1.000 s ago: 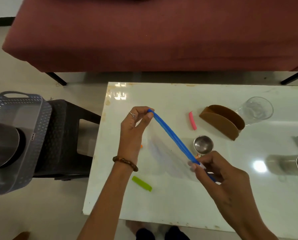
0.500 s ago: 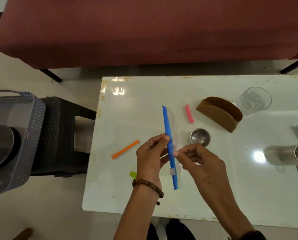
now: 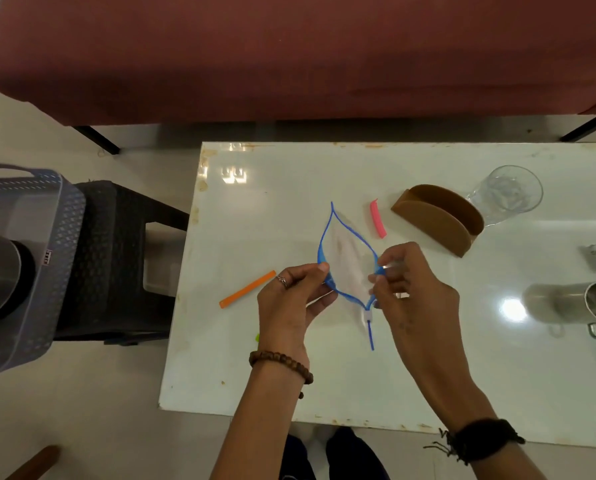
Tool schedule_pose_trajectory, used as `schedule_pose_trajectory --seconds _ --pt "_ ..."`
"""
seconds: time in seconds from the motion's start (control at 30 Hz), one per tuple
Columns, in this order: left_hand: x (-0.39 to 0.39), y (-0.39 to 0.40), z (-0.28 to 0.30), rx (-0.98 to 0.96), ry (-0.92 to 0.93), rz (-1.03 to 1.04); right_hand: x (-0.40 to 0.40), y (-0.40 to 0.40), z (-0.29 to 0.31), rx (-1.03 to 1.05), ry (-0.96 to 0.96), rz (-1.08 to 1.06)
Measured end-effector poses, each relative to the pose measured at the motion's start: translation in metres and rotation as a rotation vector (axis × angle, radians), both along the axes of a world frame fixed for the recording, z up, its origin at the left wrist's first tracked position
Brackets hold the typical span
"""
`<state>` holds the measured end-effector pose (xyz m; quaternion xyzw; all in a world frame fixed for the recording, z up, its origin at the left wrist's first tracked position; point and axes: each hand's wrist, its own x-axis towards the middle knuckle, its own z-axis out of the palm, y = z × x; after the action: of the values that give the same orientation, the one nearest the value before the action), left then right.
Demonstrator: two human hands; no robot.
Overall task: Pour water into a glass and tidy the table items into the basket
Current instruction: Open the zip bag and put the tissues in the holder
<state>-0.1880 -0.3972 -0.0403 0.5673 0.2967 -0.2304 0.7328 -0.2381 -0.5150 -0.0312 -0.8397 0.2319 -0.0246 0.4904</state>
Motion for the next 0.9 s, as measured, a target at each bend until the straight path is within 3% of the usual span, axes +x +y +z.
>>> schedule_pose_trajectory --seconds 0.13,0.2,0.33,0.43,0.53,0.6,0.67,0.73,0.83,0.9 --pt "-0.006 0.001 0.0 0.219 -0.158 -0.079 0.0 0.004 -0.002 -0.338 0.123 0.178" --pt "-0.011 -0.003 0.001 0.257 -0.213 -0.145 0.001 0.01 -0.007 -0.36 0.164 0.234" --pt "-0.015 -0.006 -0.002 0.165 -0.273 -0.21 0.013 0.009 -0.015 -0.122 0.293 0.245" --pt "-0.012 0.004 -0.017 0.088 -0.23 -0.075 0.019 -0.001 -0.011 0.228 0.343 0.178" --pt "-0.012 0.014 -0.048 0.078 -0.039 0.049 0.02 -0.01 -0.002 0.683 0.326 0.145" --pt "-0.012 0.017 -0.066 -0.053 0.149 -0.025 0.018 -0.017 0.0 0.938 0.319 0.077" --pt "-0.01 0.017 -0.077 -0.204 0.298 -0.097 0.01 -0.026 -0.002 1.003 0.296 0.081" --pt "-0.008 0.018 -0.085 -0.275 0.336 -0.138 0.002 -0.036 -0.007 0.993 0.286 0.053" --pt "-0.002 0.021 -0.094 -0.39 0.189 -0.151 -0.006 -0.051 -0.018 0.95 0.283 -0.007" --pt "0.002 0.027 -0.094 -0.306 0.122 -0.214 -0.01 -0.059 -0.024 0.932 0.28 -0.021"
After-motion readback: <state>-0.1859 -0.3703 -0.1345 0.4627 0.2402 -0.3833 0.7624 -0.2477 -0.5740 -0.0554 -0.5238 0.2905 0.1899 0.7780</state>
